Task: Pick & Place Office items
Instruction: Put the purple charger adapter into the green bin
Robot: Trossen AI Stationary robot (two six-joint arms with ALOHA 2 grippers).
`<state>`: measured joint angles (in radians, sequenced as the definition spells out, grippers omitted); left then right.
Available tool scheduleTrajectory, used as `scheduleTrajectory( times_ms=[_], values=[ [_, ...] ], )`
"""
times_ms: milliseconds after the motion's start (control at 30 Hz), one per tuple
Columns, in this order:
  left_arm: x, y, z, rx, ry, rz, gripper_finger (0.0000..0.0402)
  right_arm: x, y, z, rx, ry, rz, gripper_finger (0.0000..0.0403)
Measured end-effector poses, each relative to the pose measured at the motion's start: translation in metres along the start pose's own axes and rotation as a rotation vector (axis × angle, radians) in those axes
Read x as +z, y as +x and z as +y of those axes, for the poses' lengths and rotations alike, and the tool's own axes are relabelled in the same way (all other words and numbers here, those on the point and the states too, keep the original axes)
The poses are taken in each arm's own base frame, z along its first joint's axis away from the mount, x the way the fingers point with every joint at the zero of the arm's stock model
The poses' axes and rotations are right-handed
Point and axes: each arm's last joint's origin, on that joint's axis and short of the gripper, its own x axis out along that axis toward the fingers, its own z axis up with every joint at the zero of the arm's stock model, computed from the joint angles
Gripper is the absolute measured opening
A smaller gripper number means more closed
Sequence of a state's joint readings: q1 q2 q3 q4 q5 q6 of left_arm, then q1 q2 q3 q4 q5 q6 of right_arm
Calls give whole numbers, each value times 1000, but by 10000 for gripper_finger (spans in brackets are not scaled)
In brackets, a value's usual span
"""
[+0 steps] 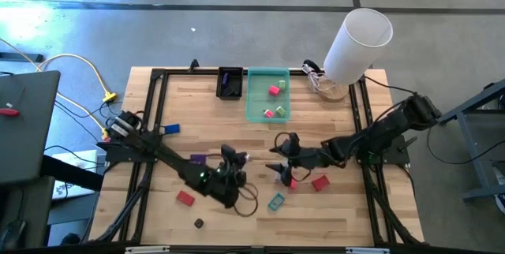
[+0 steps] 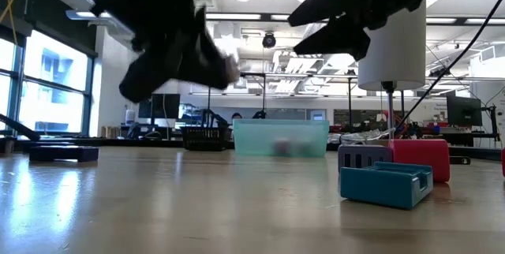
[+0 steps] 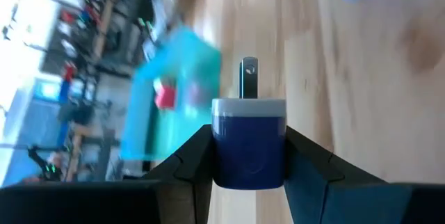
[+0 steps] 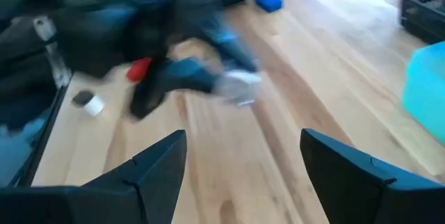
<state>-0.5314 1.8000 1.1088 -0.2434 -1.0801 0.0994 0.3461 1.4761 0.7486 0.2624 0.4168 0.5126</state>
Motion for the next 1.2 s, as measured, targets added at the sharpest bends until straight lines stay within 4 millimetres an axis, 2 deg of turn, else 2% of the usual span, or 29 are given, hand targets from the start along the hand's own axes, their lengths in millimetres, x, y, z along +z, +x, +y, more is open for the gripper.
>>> scheduleTrajectory(
  times_ms=[133, 267, 567, 800, 1200],
  values=[
    [15, -11, 1, 110, -82, -85, 120, 6, 5, -10, -27, 99, -26, 270],
    [26, -10, 9, 221, -184, -107, 120, 12, 9, -17, -41, 218, -55, 270],
    [26, -1, 16, 250, -267, -96, 121, 18, 7, -9, 17, 110, -125, 270],
    [26, 3, 18, 251, -264, -90, 121, 23, 3, 0, 76, 131, -191, 270],
    [28, 17, 27, 224, -251, -91, 122, 23, 7, -3, 36, 120, -208, 270]
  ],
)
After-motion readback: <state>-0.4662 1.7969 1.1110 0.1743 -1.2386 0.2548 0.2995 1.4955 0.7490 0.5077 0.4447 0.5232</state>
